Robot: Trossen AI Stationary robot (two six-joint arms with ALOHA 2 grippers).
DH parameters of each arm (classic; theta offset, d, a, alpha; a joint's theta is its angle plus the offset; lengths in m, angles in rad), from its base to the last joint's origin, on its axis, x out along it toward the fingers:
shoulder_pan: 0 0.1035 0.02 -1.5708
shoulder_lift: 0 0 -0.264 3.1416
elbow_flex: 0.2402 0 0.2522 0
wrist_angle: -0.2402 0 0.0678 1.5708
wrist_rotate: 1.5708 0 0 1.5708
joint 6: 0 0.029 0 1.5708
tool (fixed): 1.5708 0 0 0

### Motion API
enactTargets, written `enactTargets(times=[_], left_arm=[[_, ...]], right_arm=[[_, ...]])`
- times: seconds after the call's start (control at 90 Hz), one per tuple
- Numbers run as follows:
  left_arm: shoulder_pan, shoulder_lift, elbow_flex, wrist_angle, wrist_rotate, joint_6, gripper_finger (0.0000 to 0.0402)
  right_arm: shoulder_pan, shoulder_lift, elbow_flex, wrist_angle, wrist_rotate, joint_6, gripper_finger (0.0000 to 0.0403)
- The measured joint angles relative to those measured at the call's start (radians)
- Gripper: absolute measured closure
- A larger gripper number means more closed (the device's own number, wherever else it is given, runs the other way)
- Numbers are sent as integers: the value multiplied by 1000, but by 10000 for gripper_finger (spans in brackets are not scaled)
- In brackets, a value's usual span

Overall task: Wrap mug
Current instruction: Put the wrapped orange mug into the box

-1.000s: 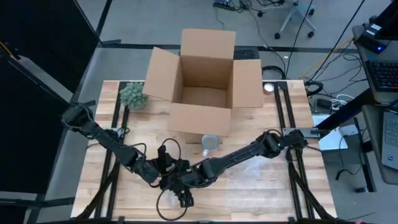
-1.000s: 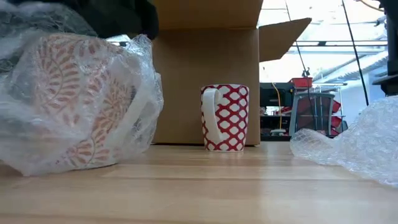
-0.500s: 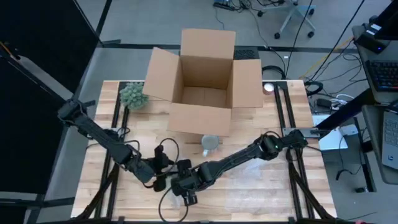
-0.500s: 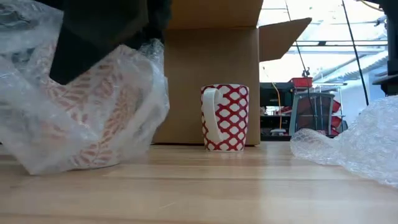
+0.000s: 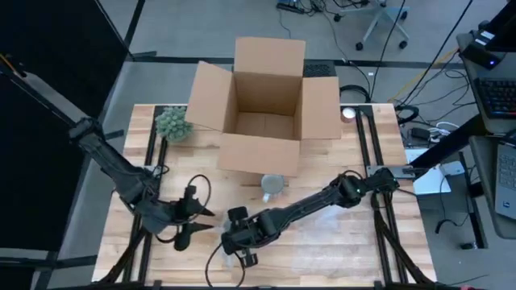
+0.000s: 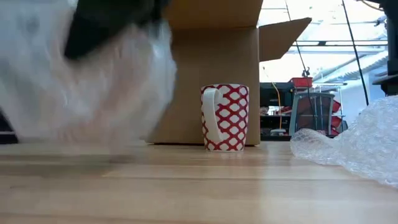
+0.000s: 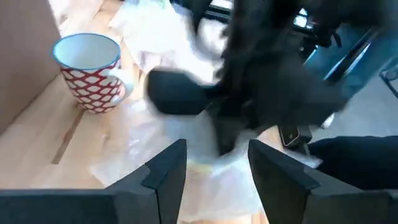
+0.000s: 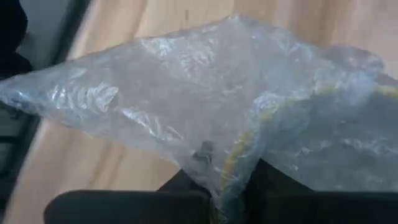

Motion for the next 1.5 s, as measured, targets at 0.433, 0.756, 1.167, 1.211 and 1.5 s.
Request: enactTargets(times=[0.433,0.756,1.167,1.211,1.5], left_arm=[[-29,-30,0,-13,-84,24,240],[-27,-9,0,0,-92,-1,240],[-27,0,0,3,-107,-3,240],[-27,0,0,3,-107,-3,240],[-27,0,0,4,-112,-4,240]], right_arm=[[-35,-393,-3,88,162,-116,393],[-257,-543,-1,92,271,-182,394],[-640,-487,-1,-105,214,-144,394],[-678,-471,1,-134,177,-126,394],[-781,-287,0,-224,70,-65,394]])
